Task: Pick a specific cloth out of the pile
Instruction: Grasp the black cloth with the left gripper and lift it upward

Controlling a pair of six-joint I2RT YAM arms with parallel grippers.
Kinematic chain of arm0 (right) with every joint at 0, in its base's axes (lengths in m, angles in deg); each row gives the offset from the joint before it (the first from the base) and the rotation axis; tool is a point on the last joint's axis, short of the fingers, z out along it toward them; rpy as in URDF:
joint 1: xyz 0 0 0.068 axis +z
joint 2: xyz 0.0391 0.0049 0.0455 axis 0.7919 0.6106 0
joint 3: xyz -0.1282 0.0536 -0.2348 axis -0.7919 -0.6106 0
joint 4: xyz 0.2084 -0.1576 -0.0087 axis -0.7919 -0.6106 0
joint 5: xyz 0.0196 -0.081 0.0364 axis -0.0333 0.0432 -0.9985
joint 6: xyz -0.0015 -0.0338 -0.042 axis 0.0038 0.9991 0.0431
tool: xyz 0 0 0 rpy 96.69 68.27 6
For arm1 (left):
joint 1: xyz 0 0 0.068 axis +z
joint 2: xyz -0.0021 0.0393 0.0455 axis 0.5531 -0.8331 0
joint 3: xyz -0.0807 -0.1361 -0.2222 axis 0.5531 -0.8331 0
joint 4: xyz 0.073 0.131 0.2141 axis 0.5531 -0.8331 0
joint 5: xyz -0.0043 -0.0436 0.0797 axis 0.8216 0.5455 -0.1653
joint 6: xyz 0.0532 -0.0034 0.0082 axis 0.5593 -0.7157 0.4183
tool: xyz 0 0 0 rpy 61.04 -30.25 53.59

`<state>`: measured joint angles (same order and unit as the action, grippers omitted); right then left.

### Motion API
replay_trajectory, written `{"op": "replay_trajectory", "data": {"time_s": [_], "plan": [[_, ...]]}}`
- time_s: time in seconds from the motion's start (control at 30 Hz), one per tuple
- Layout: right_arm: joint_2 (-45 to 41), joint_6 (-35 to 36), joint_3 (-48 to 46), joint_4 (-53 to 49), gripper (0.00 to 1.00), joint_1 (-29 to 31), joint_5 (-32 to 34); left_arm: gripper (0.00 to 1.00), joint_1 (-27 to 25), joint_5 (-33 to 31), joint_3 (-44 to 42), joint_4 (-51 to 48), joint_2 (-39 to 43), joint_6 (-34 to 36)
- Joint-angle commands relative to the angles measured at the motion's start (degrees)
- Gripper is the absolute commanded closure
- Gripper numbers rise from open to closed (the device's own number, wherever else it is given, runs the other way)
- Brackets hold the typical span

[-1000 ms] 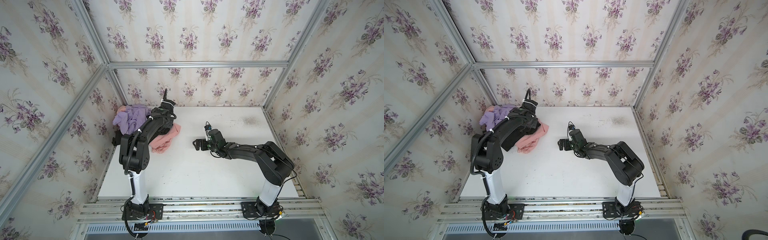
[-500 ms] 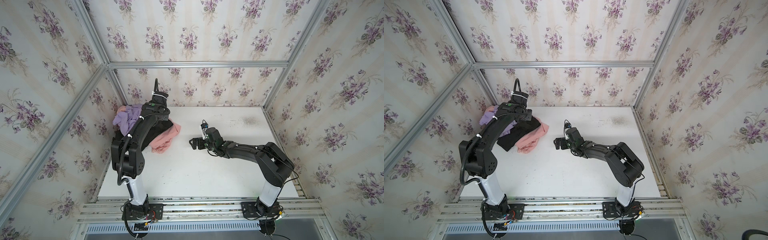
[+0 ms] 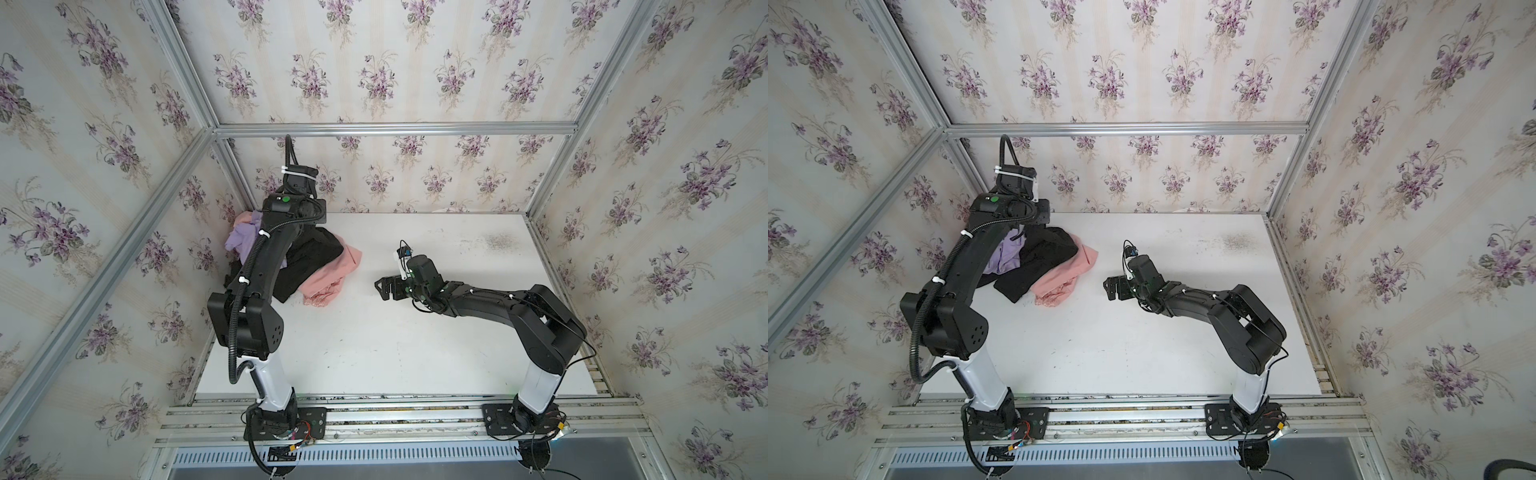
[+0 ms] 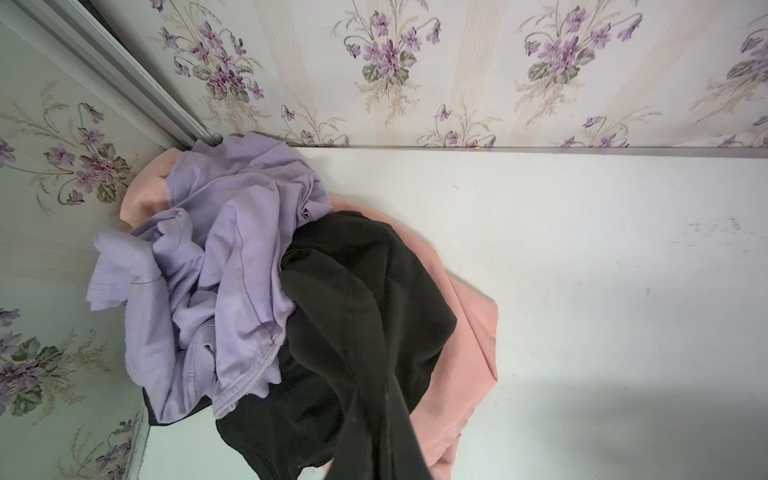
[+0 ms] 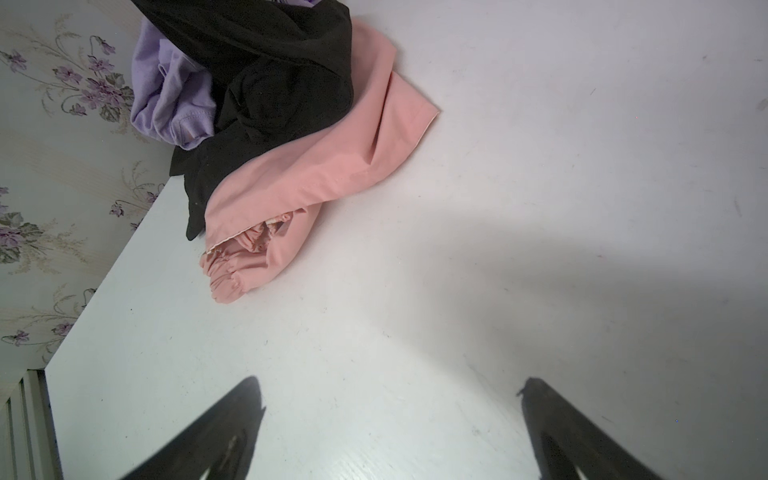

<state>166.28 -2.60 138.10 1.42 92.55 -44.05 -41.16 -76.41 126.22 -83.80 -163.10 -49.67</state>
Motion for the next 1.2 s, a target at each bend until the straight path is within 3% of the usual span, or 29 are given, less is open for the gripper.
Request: {"op": "replay_trajectory", "data": {"time_s": [0.0, 0.77, 1.0, 1.17], "plan": [[0.0, 0.4, 0.9, 0.8, 0.0, 0.2, 0.7, 0.98, 0.4, 2.1, 1.9, -0.4, 0.6, -1.1], [-0.4, 0.7, -0.5, 2.3, 0.0, 0.7, 0.9, 0.99, 3.4, 12.8, 11.9, -0.9, 3.7, -5.6], [-0.2, 0.6, -0.4, 2.8, 0.0, 0.9, 0.7, 1.0, 3.1, 18.4, 14.8, -0.9, 2.8, -7.4], [0.0, 0.8, -0.2, 3.2, 0.0, 1.2, 0.7, 1.0, 1.0, 18.3, 14.9, -0.9, 2.4, -5.7]]}}
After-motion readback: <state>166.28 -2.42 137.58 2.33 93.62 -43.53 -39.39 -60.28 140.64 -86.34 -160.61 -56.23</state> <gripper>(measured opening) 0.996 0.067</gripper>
